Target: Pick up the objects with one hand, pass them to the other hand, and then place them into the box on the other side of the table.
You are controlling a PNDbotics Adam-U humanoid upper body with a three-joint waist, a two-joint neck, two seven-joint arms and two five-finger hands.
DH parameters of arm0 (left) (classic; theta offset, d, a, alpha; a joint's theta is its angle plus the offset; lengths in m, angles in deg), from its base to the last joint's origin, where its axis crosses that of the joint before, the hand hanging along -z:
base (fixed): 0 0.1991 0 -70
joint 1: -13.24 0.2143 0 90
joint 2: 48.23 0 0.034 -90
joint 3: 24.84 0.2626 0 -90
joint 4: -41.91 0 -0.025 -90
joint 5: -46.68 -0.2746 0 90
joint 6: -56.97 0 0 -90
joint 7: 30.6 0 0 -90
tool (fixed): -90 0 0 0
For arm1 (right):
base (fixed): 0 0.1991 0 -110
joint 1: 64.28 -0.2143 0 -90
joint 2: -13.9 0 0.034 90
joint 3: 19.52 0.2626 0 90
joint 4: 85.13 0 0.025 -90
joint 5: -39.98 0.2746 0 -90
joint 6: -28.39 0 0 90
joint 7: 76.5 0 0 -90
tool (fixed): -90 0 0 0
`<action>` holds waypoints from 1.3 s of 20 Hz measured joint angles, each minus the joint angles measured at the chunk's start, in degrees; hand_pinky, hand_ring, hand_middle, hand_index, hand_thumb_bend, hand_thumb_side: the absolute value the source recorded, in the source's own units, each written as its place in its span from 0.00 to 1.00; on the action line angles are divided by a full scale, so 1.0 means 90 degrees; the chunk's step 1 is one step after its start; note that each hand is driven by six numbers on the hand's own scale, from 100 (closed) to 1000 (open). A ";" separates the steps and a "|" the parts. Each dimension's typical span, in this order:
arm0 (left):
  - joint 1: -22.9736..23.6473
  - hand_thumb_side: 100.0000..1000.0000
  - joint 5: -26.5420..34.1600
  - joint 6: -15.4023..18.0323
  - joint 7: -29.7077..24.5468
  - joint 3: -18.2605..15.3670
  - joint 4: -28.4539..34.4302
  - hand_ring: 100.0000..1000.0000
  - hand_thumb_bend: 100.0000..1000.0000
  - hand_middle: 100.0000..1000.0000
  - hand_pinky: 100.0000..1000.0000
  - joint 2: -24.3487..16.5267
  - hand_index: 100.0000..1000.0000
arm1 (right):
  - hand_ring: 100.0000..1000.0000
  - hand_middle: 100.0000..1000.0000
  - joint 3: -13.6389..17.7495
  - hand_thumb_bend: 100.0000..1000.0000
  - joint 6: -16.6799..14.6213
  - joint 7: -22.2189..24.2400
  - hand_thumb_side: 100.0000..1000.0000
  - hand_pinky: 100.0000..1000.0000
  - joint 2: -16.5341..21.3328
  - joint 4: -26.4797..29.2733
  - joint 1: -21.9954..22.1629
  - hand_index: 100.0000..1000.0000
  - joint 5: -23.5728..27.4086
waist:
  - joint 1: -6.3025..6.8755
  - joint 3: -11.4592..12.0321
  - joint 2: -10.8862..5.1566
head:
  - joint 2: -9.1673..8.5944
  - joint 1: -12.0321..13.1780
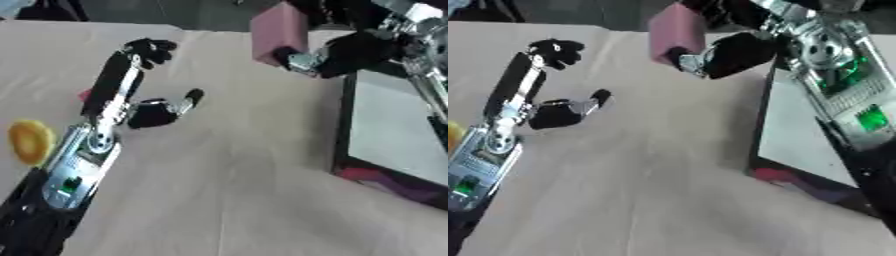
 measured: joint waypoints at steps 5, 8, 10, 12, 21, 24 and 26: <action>0.0006 0.24 0.0012 -0.0006 0.0043 -0.0026 0.0027 0.64 0.45 0.59 0.66 -0.0031 0.77 | 0.73 0.45 0.0433 0.25 -0.0014 -0.0406 0.00 0.81 0.0629 0.0041 0.0657 0.51 0.0165 | 0.0000 -0.0002 0.0000 | 0.0001 -0.0162; 0.0006 0.24 0.0034 -0.0024 0.0065 -0.0046 0.0058 0.64 0.44 0.59 0.66 -0.0059 0.77 | 0.73 0.46 0.0631 0.26 -0.0053 -0.0620 0.00 0.81 0.0945 0.0041 0.1055 0.52 0.0218 | 0.0000 -0.0005 0.0001 | 0.0001 -0.0291; 0.0006 0.24 0.0039 -0.0034 0.0080 -0.0076 0.0063 0.64 0.44 0.59 0.66 -0.0084 0.77 | 0.73 0.46 0.0731 0.26 -0.0091 -0.0724 0.00 0.81 0.1138 0.0041 0.1286 0.52 0.0228 | 0.0000 -0.0005 0.0001 | 0.0001 -0.0375; 0.0005 0.24 0.0042 -0.0046 0.0104 -0.0084 0.0068 0.64 0.44 0.58 0.66 -0.0085 0.77 | 0.73 0.47 0.0804 0.26 -0.0128 -0.0792 0.00 0.81 0.1304 0.0041 0.1514 0.52 0.0228 | 0.0000 -0.0006 0.0001 | 0.0001 -0.0465; 0.0004 0.24 0.0081 -0.0065 0.0159 -0.0139 0.0111 0.64 0.44 0.58 0.66 -0.0142 0.77 | 0.75 0.50 0.1073 0.31 -0.0283 -0.1035 0.00 0.81 0.1672 -0.0192 0.2320 0.55 -0.0035 | 0.0002 -0.0005 0.0004 | -0.0029 -0.0722; 0.0002 0.24 0.0083 -0.0070 0.0168 -0.0155 0.0138 0.64 0.44 0.58 0.66 -0.0142 0.77 | 0.77 0.55 0.1082 0.36 -0.0343 -0.1027 0.00 0.82 0.1711 -0.0361 0.2439 0.60 -0.0201 | 0.0002 0.0002 0.0005 | -0.0031 -0.0804; 0.0001 0.24 0.0084 -0.0078 0.0178 -0.0156 0.0140 0.64 0.44 0.58 0.66 -0.0142 0.77 | 0.78 0.58 0.1083 0.40 -0.0387 -0.0994 0.00 0.83 0.1718 -0.0473 0.2513 0.63 -0.0355 | 0.0002 0.0003 0.0005 | -0.0031 -0.0862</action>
